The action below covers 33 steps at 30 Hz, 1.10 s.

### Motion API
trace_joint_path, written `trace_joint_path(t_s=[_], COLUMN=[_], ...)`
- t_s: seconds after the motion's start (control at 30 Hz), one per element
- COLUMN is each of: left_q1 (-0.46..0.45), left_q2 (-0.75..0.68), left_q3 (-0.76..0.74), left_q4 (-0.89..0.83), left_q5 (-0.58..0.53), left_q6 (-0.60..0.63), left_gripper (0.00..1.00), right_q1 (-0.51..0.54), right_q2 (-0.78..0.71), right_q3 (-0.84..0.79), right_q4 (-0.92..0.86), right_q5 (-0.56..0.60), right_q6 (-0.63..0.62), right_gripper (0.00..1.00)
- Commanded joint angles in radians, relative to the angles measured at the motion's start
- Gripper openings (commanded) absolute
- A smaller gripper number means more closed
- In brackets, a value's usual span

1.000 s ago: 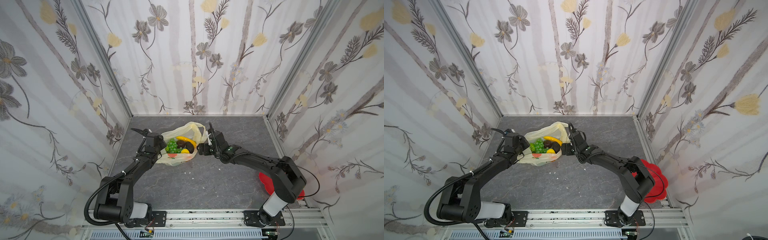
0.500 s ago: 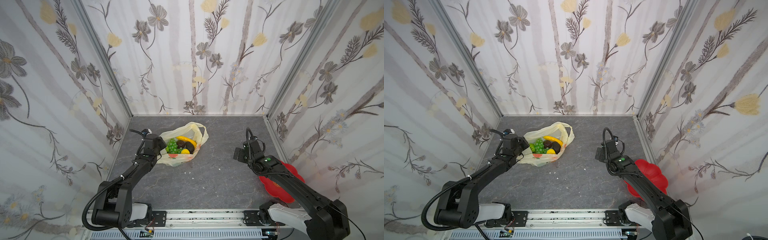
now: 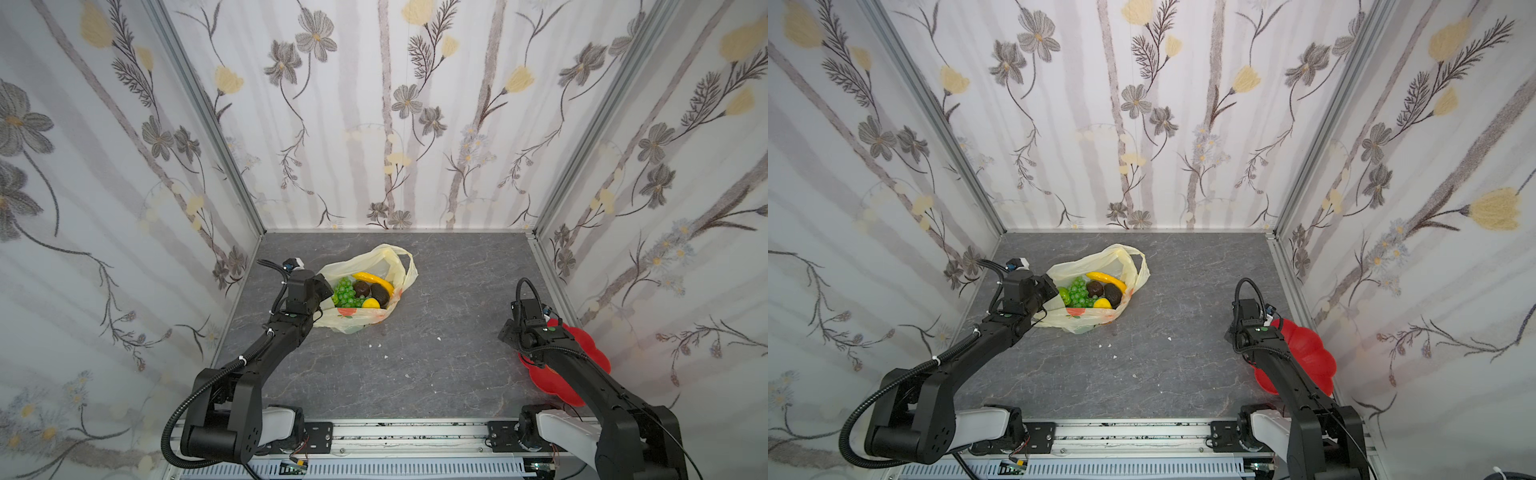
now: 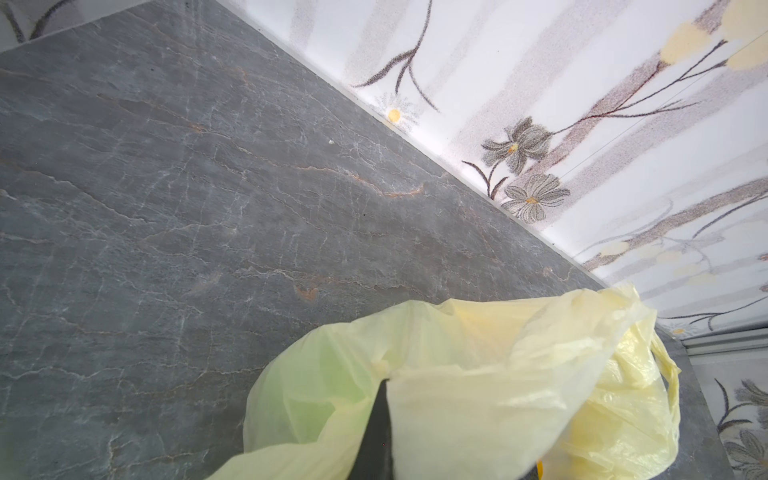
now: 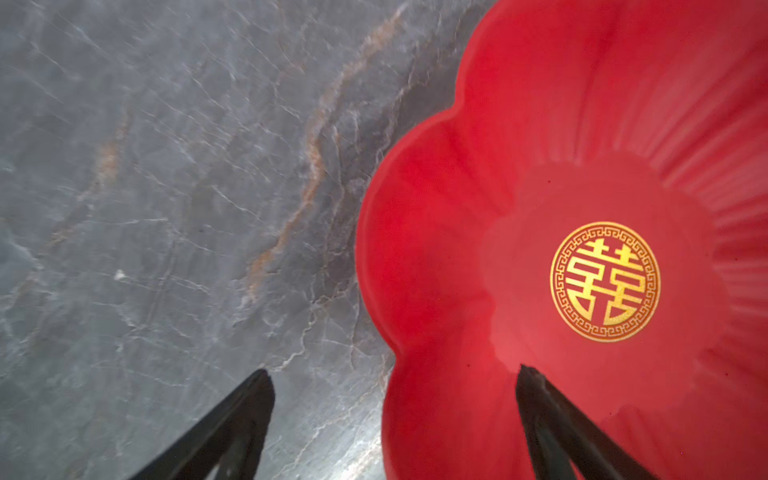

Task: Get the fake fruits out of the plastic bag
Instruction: 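Release the bag rim and move the right gripper to the red plate, then grasp the red flower plate rim and drag it toward table center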

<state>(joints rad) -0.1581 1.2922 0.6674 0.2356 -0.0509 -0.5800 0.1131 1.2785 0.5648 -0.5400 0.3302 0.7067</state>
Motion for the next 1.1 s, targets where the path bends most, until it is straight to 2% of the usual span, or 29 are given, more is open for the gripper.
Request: trace_joint_path(t_s=[0.0, 0.17, 0.37, 0.67, 1.07], left_q1=[-0.001, 0.001, 0.0, 0.0, 0.002], left_q2=[-0.007, 0.002, 0.007, 0.012, 0.012], left_q3=[-0.004, -0.003, 0.0, -0.002, -0.008], left_q4=[0.037, 0.039, 0.039, 0.037, 0.037], left_q5=[-0.001, 0.001, -0.006, -0.02, -0.027], left_q6=[-0.003, -0.005, 0.0, 0.007, 0.011], left_gripper=[0.0, 0.0, 0.0, 0.0, 0.0], right_q1=[-0.004, 0.009, 0.104, 0.348, 0.675], right_q2=[0.029, 0.056, 0.084, 0.186, 0.522], right_q3=[-0.013, -0.024, -0.003, 0.109, 0.455], right_q4=[0.069, 0.115, 0.139, 0.175, 0.203], right_q5=[-0.038, -0.079, -0.112, -0.158, -0.221], right_q6=[0.028, 0.017, 0.026, 0.102, 0.149], right_gripper=[0.88, 0.88, 0.88, 0.88, 0.85])
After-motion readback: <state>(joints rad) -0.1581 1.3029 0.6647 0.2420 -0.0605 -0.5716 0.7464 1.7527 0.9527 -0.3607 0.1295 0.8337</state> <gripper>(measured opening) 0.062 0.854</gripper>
